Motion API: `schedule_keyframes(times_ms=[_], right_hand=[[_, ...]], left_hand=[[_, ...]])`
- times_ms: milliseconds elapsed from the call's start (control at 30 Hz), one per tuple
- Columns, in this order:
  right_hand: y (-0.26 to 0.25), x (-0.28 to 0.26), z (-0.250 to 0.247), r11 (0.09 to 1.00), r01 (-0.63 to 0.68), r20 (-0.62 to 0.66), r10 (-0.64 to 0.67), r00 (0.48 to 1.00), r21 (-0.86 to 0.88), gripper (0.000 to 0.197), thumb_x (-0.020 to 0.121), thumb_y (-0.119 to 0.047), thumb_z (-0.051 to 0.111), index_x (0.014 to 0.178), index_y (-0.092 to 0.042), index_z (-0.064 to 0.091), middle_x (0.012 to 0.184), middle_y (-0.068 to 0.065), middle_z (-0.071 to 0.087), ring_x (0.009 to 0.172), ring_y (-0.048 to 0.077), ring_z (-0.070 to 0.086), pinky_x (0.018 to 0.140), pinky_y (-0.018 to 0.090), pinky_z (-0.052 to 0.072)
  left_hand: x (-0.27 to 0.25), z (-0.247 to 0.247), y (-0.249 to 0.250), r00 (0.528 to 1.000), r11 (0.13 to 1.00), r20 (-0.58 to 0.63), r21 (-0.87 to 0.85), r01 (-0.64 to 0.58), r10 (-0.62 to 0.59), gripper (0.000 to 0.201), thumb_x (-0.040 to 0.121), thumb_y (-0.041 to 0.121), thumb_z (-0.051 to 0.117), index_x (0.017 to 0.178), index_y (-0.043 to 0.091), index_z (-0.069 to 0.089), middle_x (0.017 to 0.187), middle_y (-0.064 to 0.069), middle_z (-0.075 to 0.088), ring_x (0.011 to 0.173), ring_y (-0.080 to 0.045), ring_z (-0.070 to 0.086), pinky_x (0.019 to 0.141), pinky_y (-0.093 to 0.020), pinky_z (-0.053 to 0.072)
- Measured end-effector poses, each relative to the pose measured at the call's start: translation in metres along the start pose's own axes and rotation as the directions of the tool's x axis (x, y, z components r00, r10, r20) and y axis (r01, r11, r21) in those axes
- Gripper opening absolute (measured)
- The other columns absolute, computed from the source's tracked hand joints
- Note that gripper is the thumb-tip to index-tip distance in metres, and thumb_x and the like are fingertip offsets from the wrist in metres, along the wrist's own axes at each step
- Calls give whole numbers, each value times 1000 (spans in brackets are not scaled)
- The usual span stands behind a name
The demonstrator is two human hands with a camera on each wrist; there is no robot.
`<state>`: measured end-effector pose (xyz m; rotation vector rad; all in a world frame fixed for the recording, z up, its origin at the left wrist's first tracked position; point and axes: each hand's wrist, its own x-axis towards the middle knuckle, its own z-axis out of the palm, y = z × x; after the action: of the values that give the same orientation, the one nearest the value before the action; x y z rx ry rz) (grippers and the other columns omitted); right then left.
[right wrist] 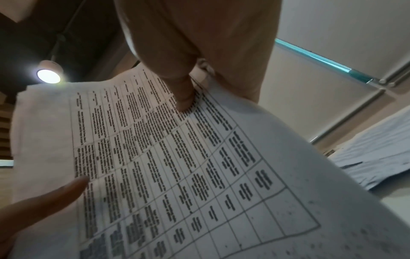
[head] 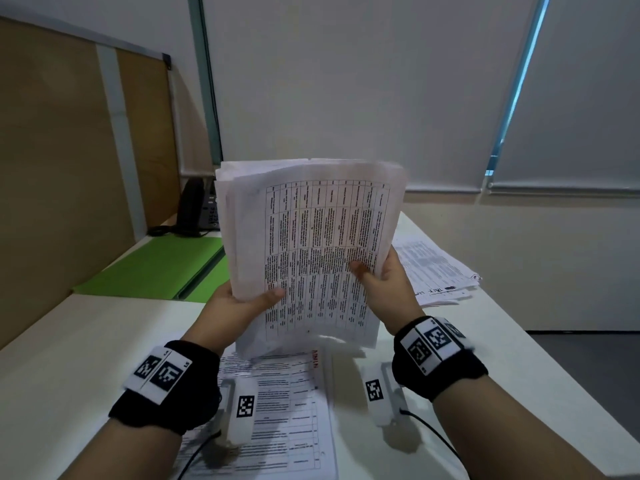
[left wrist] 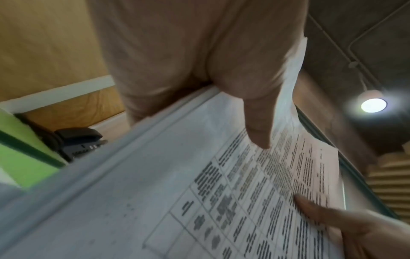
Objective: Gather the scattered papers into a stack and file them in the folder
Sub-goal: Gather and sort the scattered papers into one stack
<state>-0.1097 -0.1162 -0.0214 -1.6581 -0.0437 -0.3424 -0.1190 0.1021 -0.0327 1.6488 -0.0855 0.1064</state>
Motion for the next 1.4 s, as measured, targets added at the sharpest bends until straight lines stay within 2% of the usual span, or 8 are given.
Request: schedule_keyframes(times_ms=[167, 400, 500, 667, 800, 1100, 1233, 1400], right_hand=[[-2, 13, 29, 1000, 14, -9, -14, 1000, 4, 38, 89, -24, 62, 123, -28, 46, 116, -7, 64, 111, 17, 58, 99, 42, 47], [-15, 22, 59, 969, -56, 108, 85, 990, -242, 56, 83, -25, 70, 127, -23, 35, 103, -3, 59, 85, 9, 61, 70, 29, 53], [-15, 22, 67, 822, -64, 272, 259, 927, -566, 53, 81, -28, 71, 122, -18, 39, 101, -1, 58, 87, 15, 57, 62, 24, 41], [-5, 16, 97, 493, 228, 468, 443, 765, -839, 43, 81, -32, 70, 119, -14, 62, 120, 3, 61, 111, 21, 56, 92, 31, 44], [10, 10, 117, 449, 259, 489, 529, 694, -855, 61, 75, -35, 76, 129, -18, 54, 131, 1, 57, 120, 22, 52, 97, 33, 40], [21, 8, 125, 335, 264, 417, 564, 713, -905, 53, 72, -34, 78, 116, -8, 62, 110, 6, 68, 99, 26, 64, 90, 37, 52], [17, 9, 110, 280, 262, 377, 538, 754, -923, 27, 79, -36, 72, 77, -12, 61, 75, 0, 56, 69, 17, 53, 58, 23, 40], [15, 3, 93, 272, 240, 358, 572, 738, -932, 61, 77, -43, 72, 126, -14, 52, 124, 2, 56, 112, 22, 54, 74, 25, 36]], left_hand=[[14, -21, -3, 995, 992, -90, 122, -33, 44, 14, 80, 33, 70, 90, 24, 65, 90, 3, 70, 90, -19, 65, 82, -34, 50], [31, -62, -1, 961, 985, -259, 165, -56, 98, 19, 85, 31, 65, 94, 15, 63, 79, -1, 64, 79, -25, 61, 76, -35, 49], [36, -78, -1, 949, 980, -282, 176, -91, 138, 18, 86, 30, 63, 93, 14, 61, 76, 0, 61, 73, -21, 57, 68, -30, 45], [40, -95, -8, 949, 976, -277, 193, -99, 151, 17, 87, 29, 62, 97, 15, 61, 76, 2, 61, 74, -22, 55, 67, -29, 42], [39, -100, -12, 950, 980, -284, 183, -83, 134, 14, 88, 27, 62, 96, 17, 57, 73, 10, 56, 70, -14, 52, 75, -30, 38], [35, -113, -17, 946, 989, -309, 132, -65, 103, 14, 87, 26, 64, 95, 17, 58, 76, 5, 59, 71, -16, 54, 75, -30, 39], [32, -116, -14, 931, 989, -344, 121, -87, 125, 14, 86, 26, 64, 94, 16, 58, 90, -6, 61, 85, -23, 54, 77, -30, 39], [29, -109, -10, 924, 988, -360, 124, -93, 132, 15, 87, 26, 64, 96, 15, 59, 89, -7, 61, 85, -24, 54, 77, -31, 39]])
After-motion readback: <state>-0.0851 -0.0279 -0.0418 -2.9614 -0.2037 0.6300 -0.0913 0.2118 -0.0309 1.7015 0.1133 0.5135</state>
